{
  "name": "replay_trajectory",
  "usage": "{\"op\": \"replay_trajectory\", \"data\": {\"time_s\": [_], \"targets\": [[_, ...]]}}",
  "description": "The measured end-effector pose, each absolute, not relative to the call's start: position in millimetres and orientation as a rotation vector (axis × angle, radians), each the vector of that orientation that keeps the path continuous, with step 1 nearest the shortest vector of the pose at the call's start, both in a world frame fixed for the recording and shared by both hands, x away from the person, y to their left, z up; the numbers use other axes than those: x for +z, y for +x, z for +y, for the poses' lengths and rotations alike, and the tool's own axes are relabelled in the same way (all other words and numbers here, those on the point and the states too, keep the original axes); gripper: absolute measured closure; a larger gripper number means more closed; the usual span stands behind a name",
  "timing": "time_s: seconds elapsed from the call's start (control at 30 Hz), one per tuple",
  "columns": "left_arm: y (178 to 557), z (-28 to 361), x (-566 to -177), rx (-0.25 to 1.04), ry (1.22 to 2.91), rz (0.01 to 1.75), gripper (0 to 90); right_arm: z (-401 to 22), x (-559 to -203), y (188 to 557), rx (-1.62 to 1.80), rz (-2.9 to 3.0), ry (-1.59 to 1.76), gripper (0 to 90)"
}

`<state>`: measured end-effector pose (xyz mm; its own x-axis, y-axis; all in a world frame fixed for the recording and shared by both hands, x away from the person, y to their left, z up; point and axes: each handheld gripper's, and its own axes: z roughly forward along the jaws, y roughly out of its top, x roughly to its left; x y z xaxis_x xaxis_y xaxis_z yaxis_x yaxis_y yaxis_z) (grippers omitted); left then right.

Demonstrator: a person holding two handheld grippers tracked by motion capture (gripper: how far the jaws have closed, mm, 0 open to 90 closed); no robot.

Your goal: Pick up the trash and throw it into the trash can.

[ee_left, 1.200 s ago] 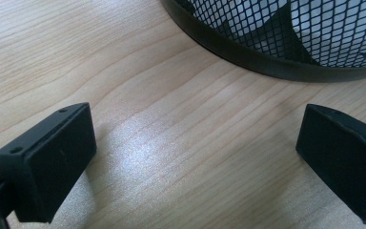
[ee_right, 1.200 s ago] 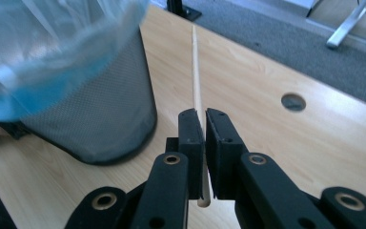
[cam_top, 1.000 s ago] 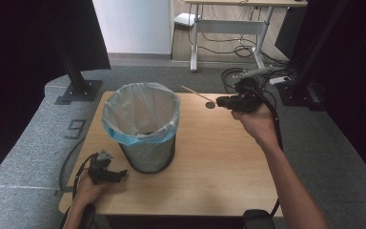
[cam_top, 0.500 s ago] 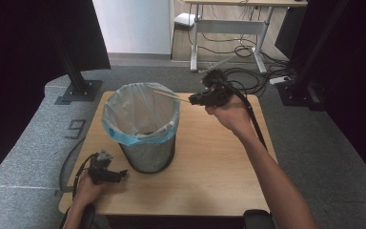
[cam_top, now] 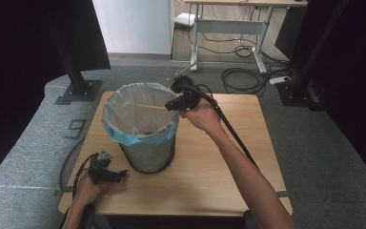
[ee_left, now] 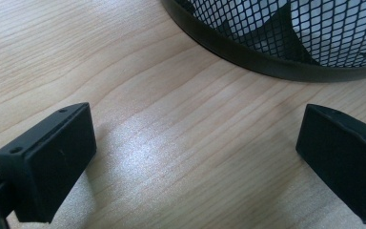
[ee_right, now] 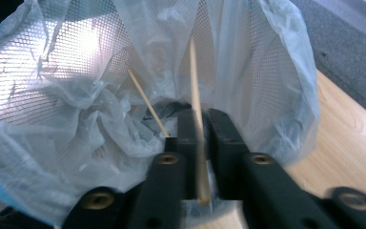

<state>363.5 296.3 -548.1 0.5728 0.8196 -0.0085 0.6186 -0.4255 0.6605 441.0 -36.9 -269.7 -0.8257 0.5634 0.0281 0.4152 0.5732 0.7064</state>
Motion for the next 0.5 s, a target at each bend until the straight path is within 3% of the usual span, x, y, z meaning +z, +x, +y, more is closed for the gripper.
{"op": "replay_trajectory", "data": {"time_s": [0.03,0.23,0.37,0.43,0.5], "targets": [[363.5,296.2,-548.1,0.422,2.185,1.144,0.0,-36.0,-270.9,442.6,1.099,2.608,0.816,58.1],[363.5,296.2,-548.1,0.420,2.184,1.143,0.0,-48.8,-266.8,442.6,1.113,2.506,0.825,13.3],[363.5,296.1,-548.3,0.422,2.182,1.143,0.0,-59.0,-264.6,440.6,1.115,2.491,0.832,7.8],[363.5,296.2,-548.1,0.420,2.185,1.143,0.0,-69.4,-265.5,436.4,1.121,2.466,0.840,0.0],[363.5,296.2,-548.1,0.420,2.184,1.143,0.0,-77.6,-267.9,433.4,1.140,2.455,0.832,0.0]]}}
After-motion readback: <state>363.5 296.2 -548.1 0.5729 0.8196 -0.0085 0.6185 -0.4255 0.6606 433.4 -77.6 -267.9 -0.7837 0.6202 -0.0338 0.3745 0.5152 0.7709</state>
